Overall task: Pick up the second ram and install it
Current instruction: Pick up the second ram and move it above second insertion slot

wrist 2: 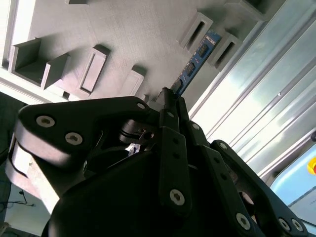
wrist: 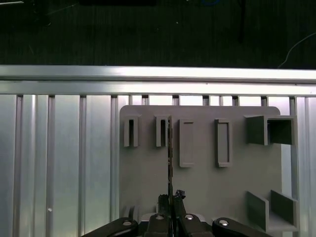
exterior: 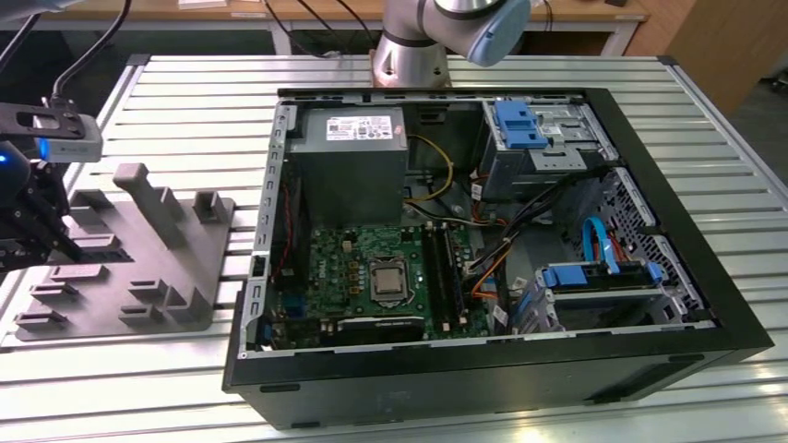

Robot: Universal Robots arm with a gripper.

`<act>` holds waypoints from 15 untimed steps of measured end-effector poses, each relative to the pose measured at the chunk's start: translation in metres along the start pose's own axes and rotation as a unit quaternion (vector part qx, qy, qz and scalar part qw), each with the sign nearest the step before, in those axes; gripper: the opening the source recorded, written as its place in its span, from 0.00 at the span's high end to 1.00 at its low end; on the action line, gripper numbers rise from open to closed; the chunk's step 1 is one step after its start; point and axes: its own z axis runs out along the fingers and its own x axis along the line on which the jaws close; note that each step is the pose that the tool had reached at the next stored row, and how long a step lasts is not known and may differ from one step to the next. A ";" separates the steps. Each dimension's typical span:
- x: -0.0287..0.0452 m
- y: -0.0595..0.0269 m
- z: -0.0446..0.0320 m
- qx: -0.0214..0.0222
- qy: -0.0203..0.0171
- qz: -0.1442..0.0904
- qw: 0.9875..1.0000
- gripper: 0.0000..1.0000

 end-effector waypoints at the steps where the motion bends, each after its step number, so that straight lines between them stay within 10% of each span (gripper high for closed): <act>1: 0.0000 0.0000 -0.0007 0.000 0.000 0.000 1.000 0.86; 15: -0.0005 0.0003 -0.0102 0.000 0.000 0.000 1.000 0.86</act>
